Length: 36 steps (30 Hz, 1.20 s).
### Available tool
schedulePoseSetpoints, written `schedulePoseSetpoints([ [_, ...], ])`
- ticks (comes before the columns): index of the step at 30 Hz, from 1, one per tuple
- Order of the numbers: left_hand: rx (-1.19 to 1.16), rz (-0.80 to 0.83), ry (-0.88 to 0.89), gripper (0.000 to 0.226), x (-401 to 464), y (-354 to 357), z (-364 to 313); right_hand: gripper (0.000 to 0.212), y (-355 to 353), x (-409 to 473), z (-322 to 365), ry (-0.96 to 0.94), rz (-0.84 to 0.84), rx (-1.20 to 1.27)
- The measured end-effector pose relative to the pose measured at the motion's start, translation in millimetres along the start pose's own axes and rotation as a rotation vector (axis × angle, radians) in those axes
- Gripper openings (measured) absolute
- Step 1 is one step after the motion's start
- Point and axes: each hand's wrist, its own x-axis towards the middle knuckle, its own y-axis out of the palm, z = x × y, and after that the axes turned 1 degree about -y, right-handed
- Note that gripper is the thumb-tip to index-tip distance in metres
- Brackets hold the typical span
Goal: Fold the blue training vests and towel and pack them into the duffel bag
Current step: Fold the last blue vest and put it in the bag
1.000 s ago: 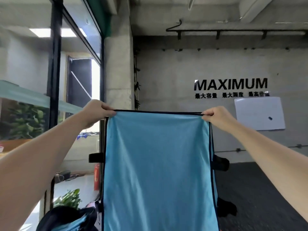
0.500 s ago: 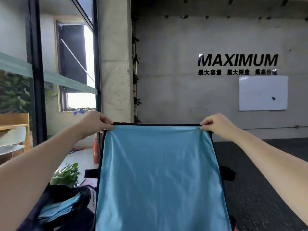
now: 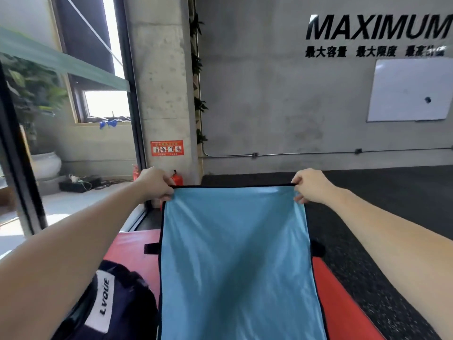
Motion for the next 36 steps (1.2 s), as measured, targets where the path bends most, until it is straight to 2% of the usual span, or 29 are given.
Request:
schedulePoseSetpoints([
  [3, -0.107, -0.178, 0.004, 0.005, 39, -5, -11, 0.019, -6, 42, 7, -0.038, -0.183, -0.022],
  [7, -0.164, -0.409, 0.123, 0.014, 63, -35, -38, 0.008, -33, 64, 25, -0.107, -0.369, 0.101],
  [10, -0.175, -0.606, 0.242, 0.006, 59, -62, -56, 0.01, -58, 59, 39, -0.223, -0.502, 0.169],
  [14, -0.209, -0.73, 0.318, 0.014, 32, -87, -58, 0.014, -85, 30, 49, -0.297, -0.551, 0.223],
  [18, -0.181, -0.67, 0.336, 0.018, -30, -83, -41, 0.008, -90, -24, 47, -0.328, -0.473, 0.196],
  [21, -0.177, -0.576, 0.272, 0.019, -90, -52, -14, 0.004, -70, -78, 32, -0.301, -0.347, 0.185],
  [27, -0.103, -0.325, 0.178, 0.025, -218, 57, 57, 0.025, 19, -208, -27, -0.197, -0.065, 0.086],
  [30, -0.023, -0.19, 0.155, 0.019, -275, 93, 78, 0.025, 49, -267, -57, -0.107, 0.027, 0.052],
  [34, -0.129, -0.088, 0.055, 0.011, -326, 98, 79, 0.021, 55, -315, -76, -0.053, 0.029, 0.035],
  [36, -0.173, -0.082, 0.032, 0.014, -337, 95, 77, 0.02, 50, -324, -80, -0.029, -0.005, 0.053],
])
